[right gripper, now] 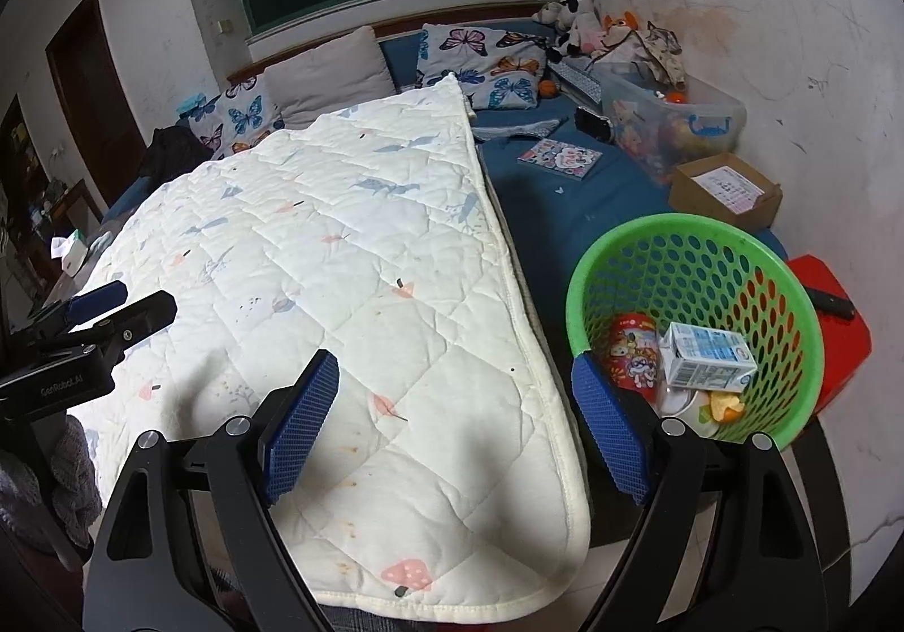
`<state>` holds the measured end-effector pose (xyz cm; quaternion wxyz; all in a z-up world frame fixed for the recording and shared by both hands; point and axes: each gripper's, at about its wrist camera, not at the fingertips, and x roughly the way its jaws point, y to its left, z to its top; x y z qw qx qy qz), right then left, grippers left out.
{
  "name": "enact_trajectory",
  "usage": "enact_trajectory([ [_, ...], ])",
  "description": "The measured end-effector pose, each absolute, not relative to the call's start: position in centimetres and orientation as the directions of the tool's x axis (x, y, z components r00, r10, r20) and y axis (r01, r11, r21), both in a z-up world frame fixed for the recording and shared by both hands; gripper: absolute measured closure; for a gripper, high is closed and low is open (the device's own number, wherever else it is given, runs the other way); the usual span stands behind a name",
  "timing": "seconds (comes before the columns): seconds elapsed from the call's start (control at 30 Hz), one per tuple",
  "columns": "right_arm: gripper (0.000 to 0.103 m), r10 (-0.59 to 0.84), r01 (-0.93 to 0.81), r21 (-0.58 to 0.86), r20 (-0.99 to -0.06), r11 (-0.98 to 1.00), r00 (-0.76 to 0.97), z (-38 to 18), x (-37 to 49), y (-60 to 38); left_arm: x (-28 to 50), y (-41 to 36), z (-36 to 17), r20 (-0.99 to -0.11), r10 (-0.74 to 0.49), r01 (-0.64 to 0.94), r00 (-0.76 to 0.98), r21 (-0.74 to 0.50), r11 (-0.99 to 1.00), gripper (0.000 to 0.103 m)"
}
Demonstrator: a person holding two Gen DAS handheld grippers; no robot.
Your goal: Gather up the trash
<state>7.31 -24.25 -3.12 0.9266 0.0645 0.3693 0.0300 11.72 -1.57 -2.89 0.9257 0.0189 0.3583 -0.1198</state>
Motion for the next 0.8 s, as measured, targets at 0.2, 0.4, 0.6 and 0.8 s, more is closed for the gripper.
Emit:
enact_trajectory([
  [0.2,0.018,0.104,-0.009,0.141,-0.682,0.99,0.724,-3.1,7.3,-24.1,11.6,-0.6,-3.1,-0.671,-0.197,0.213,0.715,-0.059,0.975,0.009],
  [0.4,0.018,0.102,-0.006,0.142,-0.679,0.99,0.727,-3.0,7.3,-24.1,11.4,-0.1,-3.0,-0.669,-0.187,0.201,0.719,-0.057,0.978,0.009],
  [0.6,0.017,0.101,-0.005,0.142,-0.675,0.99,0.731,-2.8,7.1,-24.0,11.0,0.0,-2.6,-0.66,-0.173,0.196,0.731,-0.04,0.98,0.009],
  [0.8,0.014,0.097,-0.008,0.135,-0.671,0.991,0.735,-2.6,6.9,-23.8,10.9,0.1,-2.3,-0.651,-0.16,0.187,0.742,-0.029,0.982,0.009],
])
